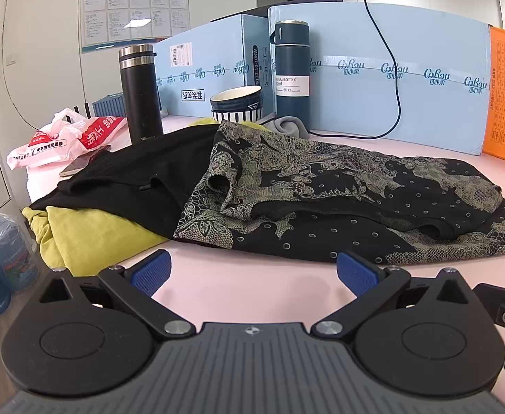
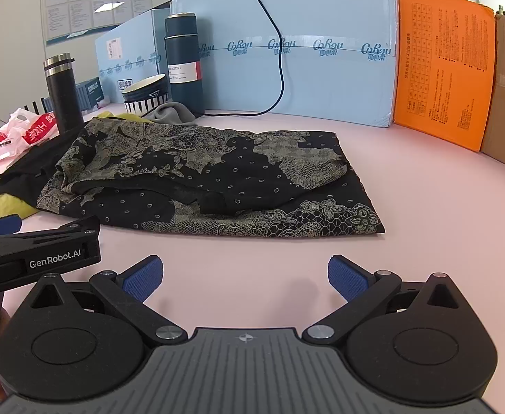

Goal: Fold clothes

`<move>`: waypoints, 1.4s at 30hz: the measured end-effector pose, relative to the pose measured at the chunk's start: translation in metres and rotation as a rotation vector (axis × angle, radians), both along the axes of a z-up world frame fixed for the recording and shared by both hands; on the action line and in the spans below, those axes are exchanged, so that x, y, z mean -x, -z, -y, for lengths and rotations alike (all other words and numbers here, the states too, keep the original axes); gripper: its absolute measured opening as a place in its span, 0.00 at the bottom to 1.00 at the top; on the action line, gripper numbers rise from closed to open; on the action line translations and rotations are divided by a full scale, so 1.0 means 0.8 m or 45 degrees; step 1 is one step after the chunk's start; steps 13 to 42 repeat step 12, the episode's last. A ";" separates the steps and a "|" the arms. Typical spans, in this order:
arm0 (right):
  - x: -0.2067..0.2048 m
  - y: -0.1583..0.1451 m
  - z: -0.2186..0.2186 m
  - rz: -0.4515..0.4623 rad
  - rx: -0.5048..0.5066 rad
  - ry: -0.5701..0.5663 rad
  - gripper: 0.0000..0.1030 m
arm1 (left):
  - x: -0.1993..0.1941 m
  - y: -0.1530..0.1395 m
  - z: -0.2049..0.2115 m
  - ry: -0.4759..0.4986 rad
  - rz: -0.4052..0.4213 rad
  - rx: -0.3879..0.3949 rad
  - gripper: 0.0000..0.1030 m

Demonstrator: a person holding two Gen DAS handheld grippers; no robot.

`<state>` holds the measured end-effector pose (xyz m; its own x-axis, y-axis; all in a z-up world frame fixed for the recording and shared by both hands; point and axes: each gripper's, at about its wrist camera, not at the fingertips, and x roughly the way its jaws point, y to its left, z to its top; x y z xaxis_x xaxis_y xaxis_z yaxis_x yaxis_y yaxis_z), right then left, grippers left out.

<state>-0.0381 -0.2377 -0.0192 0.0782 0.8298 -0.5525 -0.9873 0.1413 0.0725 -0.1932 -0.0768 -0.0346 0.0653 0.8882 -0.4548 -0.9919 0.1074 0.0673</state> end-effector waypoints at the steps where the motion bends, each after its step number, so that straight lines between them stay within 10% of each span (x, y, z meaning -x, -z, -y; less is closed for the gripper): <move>1: 0.000 0.000 0.000 -0.001 0.001 0.000 1.00 | -0.001 0.000 0.000 -0.001 -0.005 0.002 1.00; 42: -0.002 0.000 0.000 -0.011 0.003 0.008 1.00 | -0.003 0.001 0.000 0.000 -0.018 0.001 1.00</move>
